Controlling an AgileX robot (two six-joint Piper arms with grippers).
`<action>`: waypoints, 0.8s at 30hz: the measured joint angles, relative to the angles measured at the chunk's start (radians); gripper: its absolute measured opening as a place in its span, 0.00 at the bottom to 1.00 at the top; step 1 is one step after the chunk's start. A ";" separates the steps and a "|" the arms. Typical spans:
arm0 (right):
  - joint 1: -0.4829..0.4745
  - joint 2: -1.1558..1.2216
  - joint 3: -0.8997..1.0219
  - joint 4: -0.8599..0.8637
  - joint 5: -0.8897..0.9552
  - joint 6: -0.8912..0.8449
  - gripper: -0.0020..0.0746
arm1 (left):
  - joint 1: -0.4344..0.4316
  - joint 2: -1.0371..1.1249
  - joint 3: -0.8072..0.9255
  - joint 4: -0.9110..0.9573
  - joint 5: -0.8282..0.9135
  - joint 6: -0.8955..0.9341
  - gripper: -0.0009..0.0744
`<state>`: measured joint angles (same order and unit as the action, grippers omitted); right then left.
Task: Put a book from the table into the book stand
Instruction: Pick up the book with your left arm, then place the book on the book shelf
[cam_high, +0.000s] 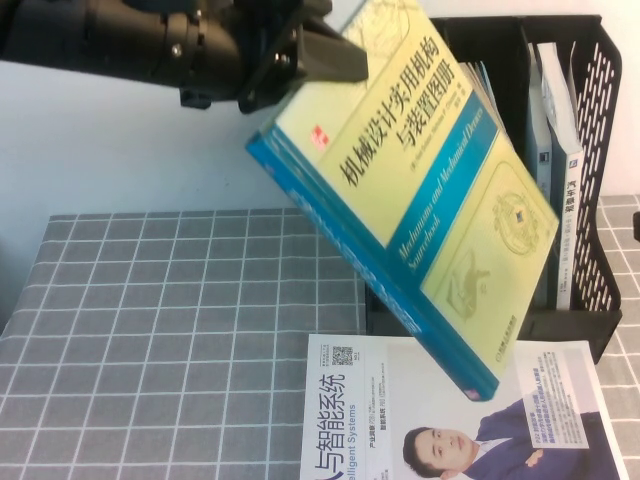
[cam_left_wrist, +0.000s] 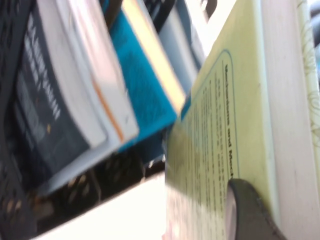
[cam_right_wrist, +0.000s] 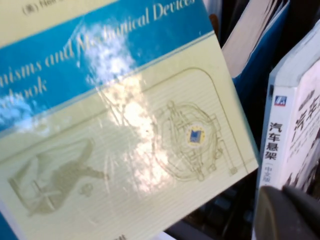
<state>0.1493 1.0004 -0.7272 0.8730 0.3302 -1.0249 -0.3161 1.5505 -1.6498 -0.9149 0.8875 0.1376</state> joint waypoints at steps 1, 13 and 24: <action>0.000 0.000 0.000 0.000 -0.002 0.002 0.02 | -0.001 0.000 -0.005 -0.002 -0.018 -0.008 0.27; 0.000 0.029 0.000 0.130 0.161 -0.022 0.02 | -0.001 -0.017 -0.036 -0.006 -0.110 0.003 0.27; 0.000 0.110 -0.143 0.344 0.076 -0.219 0.02 | -0.001 -0.028 -0.265 0.039 -0.199 0.019 0.27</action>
<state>0.1493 1.1102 -0.8700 1.2170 0.4062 -1.2440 -0.3167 1.5224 -1.9150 -0.8756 0.6886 0.1565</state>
